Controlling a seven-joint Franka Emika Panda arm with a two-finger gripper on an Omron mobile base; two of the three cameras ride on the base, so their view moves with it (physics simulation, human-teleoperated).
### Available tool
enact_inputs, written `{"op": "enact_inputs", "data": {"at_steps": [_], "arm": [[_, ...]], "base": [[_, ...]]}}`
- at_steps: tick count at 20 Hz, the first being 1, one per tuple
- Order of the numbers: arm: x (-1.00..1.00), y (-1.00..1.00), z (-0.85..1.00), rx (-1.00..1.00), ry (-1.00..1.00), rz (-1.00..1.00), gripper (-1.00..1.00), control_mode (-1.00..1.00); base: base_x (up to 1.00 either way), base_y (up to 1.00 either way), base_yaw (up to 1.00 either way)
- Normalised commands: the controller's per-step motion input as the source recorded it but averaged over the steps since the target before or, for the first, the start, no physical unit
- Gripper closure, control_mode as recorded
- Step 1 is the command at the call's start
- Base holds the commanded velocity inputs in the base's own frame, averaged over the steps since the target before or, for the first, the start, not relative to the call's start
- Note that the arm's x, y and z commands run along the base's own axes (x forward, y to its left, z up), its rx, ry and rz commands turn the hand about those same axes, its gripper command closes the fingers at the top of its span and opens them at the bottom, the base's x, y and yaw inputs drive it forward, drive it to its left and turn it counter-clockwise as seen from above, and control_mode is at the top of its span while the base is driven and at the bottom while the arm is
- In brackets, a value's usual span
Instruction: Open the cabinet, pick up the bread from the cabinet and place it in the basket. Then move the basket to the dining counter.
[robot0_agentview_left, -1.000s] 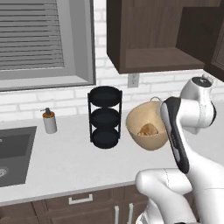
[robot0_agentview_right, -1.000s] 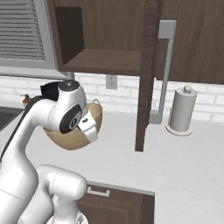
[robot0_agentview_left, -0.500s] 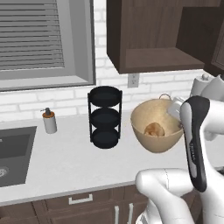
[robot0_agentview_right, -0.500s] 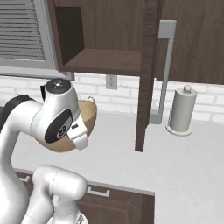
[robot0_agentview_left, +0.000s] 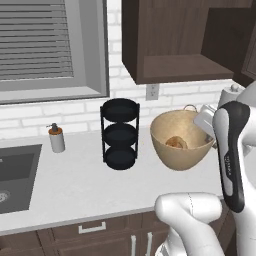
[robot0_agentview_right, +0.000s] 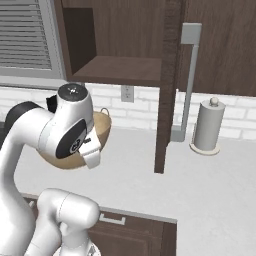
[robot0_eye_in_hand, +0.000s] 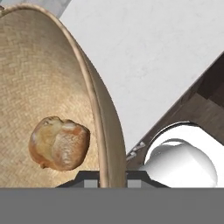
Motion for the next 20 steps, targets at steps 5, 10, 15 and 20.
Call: {"op": "enact_inputs", "data": {"at_steps": [5, 10, 15, 20], "arm": [[0.00, 0.00, 0.00, 0.00, 0.00, 0.00, 1.00, -1.00], [0.00, 0.00, 0.00, 0.00, 0.00, 0.00, 1.00, -1.00], [-0.26, 0.00, 0.00, 0.00, -0.03, 0.00, 1.00, 1.00], [0.00, 0.00, 0.00, 0.00, 0.00, 0.00, 1.00, 1.00]], "base": [[0.00, 0.00, 0.00], [0.00, 0.00, 0.00], [-0.60, 0.01, 0.00], [-0.96, 0.61, -0.13]]}}
